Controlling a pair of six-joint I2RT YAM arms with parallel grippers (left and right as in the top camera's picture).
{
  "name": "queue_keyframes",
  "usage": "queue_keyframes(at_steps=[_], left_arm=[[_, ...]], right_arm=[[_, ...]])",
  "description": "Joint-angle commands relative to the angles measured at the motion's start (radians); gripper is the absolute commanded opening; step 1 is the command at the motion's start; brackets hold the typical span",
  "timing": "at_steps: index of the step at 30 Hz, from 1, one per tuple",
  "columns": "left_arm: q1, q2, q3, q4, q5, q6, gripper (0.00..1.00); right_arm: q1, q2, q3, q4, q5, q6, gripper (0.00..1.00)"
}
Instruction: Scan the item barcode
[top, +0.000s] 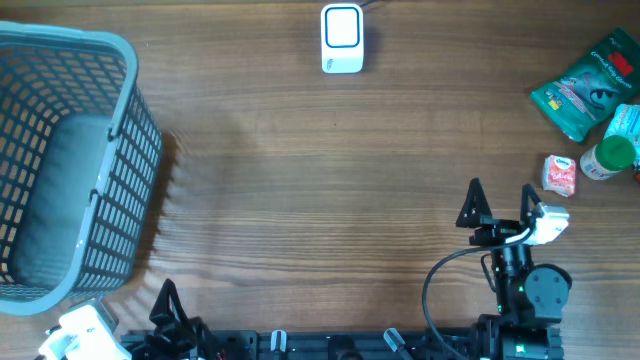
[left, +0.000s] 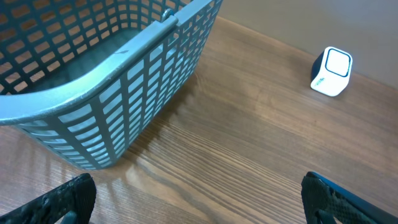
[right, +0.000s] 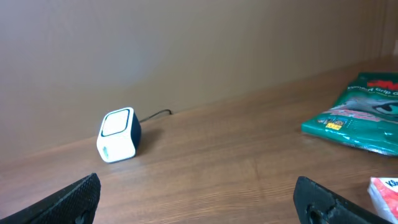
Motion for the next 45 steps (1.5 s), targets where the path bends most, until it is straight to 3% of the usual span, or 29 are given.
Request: queue_keyframes(at_steps=[1, 30, 35, 41, 43, 45], left_arm=[[0.006, -0.005, 0.000, 0.003, 0.004, -0.002, 1.00], [-0.018, -0.011, 0.000, 0.003, 0.003, -0.001, 1.00], [-0.018, -0.032, -0.032, 0.354, 0.129, -0.001, 1.00], [-0.048, -0.158, -0.551, 1.067, 0.304, -0.001, 1.00], [-0.067, -0.225, -0.726, 1.233, 0.309, -0.002, 1.00], [-0.075, -0.222, -0.823, 1.304, 0.314, -0.002, 1.00]], right_arm=[[0.002, 0.019, -0.001, 0.002, 0.021, -0.018, 1.00], [0.002, 0.021, -0.001, 0.002, 0.021, -0.017, 1.00], [0.002, 0.021, -0.001, 0.002, 0.021, -0.017, 1.00], [0.002, 0.021, -0.001, 0.002, 0.021, -0.017, 1.00], [0.002, 0.021, -0.001, 0.002, 0.021, -0.017, 1.00], [0.002, 0.021, -0.001, 0.002, 0.021, -0.017, 1.00]])
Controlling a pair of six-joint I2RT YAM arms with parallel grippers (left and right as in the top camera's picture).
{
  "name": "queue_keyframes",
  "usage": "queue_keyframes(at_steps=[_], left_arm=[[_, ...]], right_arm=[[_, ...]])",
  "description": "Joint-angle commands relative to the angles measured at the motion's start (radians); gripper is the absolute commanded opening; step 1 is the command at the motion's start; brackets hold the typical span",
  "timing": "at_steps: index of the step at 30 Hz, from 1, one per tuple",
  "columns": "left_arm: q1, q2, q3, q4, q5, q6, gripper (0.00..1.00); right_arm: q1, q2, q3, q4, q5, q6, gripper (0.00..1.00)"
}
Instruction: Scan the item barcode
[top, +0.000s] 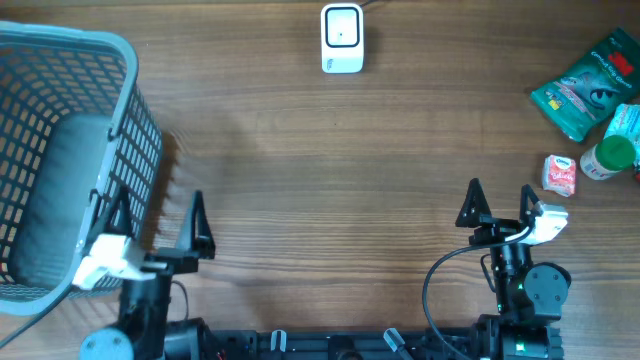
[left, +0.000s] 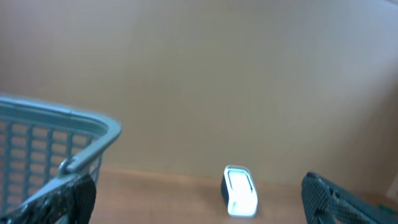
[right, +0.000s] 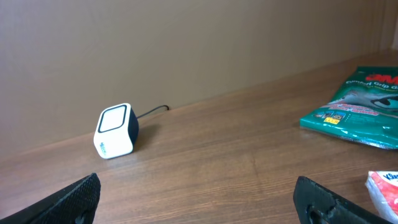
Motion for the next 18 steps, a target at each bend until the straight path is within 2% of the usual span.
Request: queue_keyframes(at_steps=[1, 4, 10, 18], left_arm=[[-0.026, -0.021, -0.129, 0.045, 0.026, 0.000, 1.00], [-0.068, -0.023, -0.251, 0.057, -0.076, 0.000, 1.00], [-0.073, -0.023, -0.412, 0.126, -0.101, 0.000, 1.00], [-0.073, -0.023, -0.440, 0.130, -0.146, 0.011, 1.00]], right_arm=[[0.002, 0.000, -0.001, 0.003, 0.017, -0.017, 1.00], [0.002, 0.000, -0.001, 0.003, 0.017, -0.017, 1.00], [0.002, 0.000, -0.001, 0.003, 0.017, -0.017, 1.00], [0.002, 0.000, -0.001, 0.003, 0.017, -0.017, 1.00]])
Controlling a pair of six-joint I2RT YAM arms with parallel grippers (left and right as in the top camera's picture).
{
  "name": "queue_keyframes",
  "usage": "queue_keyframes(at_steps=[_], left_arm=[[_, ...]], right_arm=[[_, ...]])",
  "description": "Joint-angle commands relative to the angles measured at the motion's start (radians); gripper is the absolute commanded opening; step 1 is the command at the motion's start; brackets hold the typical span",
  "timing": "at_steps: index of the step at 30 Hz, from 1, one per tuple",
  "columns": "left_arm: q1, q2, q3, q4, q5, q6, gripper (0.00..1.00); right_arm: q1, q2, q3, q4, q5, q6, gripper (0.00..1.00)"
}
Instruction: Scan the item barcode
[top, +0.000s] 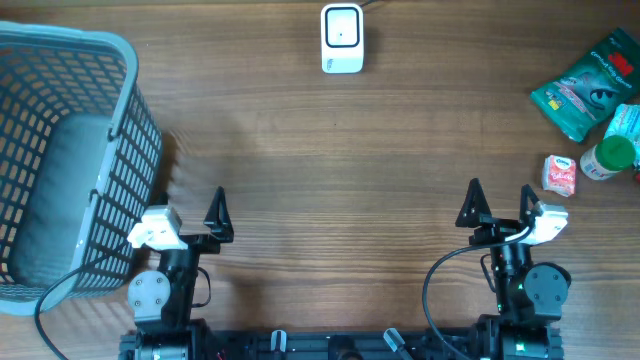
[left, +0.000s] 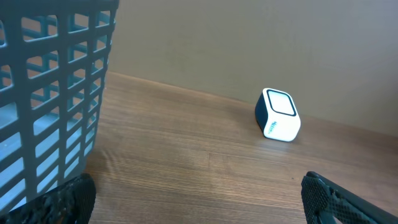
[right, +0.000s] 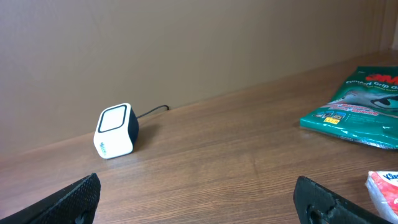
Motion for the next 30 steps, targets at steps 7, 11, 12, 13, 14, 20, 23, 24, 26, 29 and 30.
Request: queue_keyframes(at_steps=[7, 11, 12, 13, 14, 20, 23, 24, 26, 29, 30], left_arm=[[-0.005, -0.010, -0.011, 0.001, -0.028, 0.028, 1.00], [-0.005, -0.010, -0.011, 0.001, -0.028, 0.028, 1.00], [-0.005, -0.010, -0.011, 0.001, -0.028, 0.028, 1.00], [-0.005, -0.010, -0.011, 0.001, -0.028, 0.028, 1.00], [-0.005, -0.010, -0.011, 0.001, -0.028, 0.028, 1.00], [-0.004, -0.010, -0.011, 0.030, -0.197, 0.035, 1.00], [-0.004, -0.009, -0.011, 0.016, -0.288, 0.037, 1.00], [-0.004, -0.009, -0.011, 0.016, -0.293, 0.035, 1.00], [-0.004, -0.009, -0.011, 0.015, -0.293, 0.035, 1.00], [-0.004, -0.009, -0.011, 0.015, -0.293, 0.035, 1.00], [-0.004, -0.009, -0.011, 0.015, -0.293, 0.035, 1.00]], right_arm=[[0.002, 0.000, -0.001, 0.002, 0.016, -0.017, 1.00], [0.002, 0.000, -0.001, 0.002, 0.016, -0.017, 1.00], [0.002, 0.000, -0.001, 0.002, 0.016, -0.018, 1.00], [0.002, 0.000, -0.001, 0.002, 0.016, -0.017, 1.00], [0.002, 0.000, -0.001, 0.002, 0.016, -0.017, 1.00], [0.002, 0.000, -0.001, 0.002, 0.016, -0.018, 1.00], [0.002, 0.000, -0.001, 0.002, 0.016, -0.017, 1.00], [0.002, 0.000, -0.001, 0.002, 0.016, -0.017, 1.00], [0.002, 0.000, -0.001, 0.002, 0.016, -0.017, 1.00], [0.002, 0.000, -0.001, 0.002, 0.016, -0.017, 1.00], [0.002, 0.000, -0.001, 0.002, 0.016, -0.017, 1.00]])
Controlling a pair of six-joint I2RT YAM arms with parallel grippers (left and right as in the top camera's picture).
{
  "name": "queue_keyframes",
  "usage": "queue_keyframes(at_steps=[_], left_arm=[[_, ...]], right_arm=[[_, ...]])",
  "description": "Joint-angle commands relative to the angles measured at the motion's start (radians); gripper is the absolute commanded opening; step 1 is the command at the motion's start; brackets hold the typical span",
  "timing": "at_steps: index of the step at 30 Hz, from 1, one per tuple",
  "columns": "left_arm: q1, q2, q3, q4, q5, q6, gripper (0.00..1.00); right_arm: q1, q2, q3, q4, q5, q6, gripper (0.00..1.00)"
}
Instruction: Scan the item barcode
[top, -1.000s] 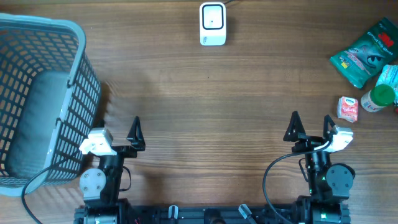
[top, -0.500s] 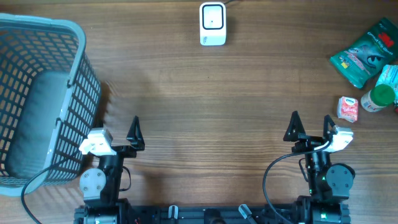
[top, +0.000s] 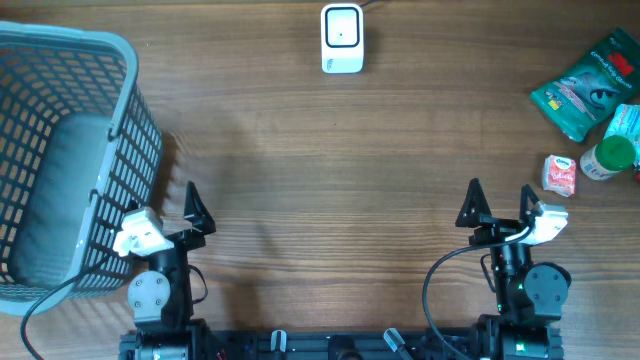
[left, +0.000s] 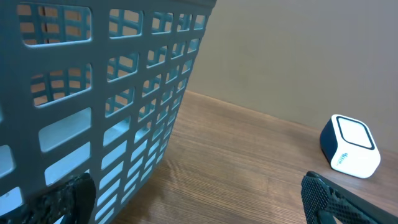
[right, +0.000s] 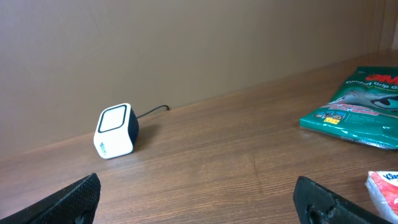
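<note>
The white barcode scanner (top: 341, 38) stands at the table's far edge, screen up; it also shows in the left wrist view (left: 350, 146) and the right wrist view (right: 115, 132). The items lie at the far right: a green pouch (top: 585, 85), a small red-and-white packet (top: 560, 175) and a green-capped bottle (top: 610, 155). My left gripper (top: 160, 212) is open and empty at the near left, right beside the basket wall. My right gripper (top: 500, 205) is open and empty at the near right, short of the packet.
A large grey mesh basket (top: 120, 130) fills the left side of the table; its wall (left: 106, 106) looms close in the left wrist view. The scanner's cable runs off the far edge. The pouch (right: 360, 106) and packet (right: 385, 190) show at the right wrist view's right edge.
My left gripper has shifted left and turned toward the basket, whose wall now fills much of its view. The right arm and all objects are unchanged.
My left arm was low at the table's near-left corner beside the basket. Then it stood by the basket's near right corner, looking at the wall. Then it was a little further right, and now back against the basket. The right gripper stayed open and still throughout.
</note>
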Motion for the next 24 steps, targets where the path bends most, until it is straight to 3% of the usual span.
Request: queue_keyframes(at_steps=[1, 6, 13, 24], left_arm=[[-0.004, -0.009, -0.009, 0.001, -0.022, 0.019, 1.00], [-0.004, -0.009, -0.009, 0.001, -0.022, 0.019, 1.00], [-0.004, -0.009, -0.009, 0.001, -0.022, 0.019, 1.00], [-0.004, -0.009, -0.009, 0.001, -0.022, 0.019, 1.00]], right_arm=[[0.002, 0.000, -0.001, 0.002, 0.016, -0.017, 1.00], [0.002, -0.011, -0.001, 0.001, 0.021, -0.027, 1.00], [0.002, -0.039, -0.001, 0.002, 0.009, -0.276, 1.00], [0.002, -0.037, -0.001, 0.002, 0.013, -0.278, 1.00]])
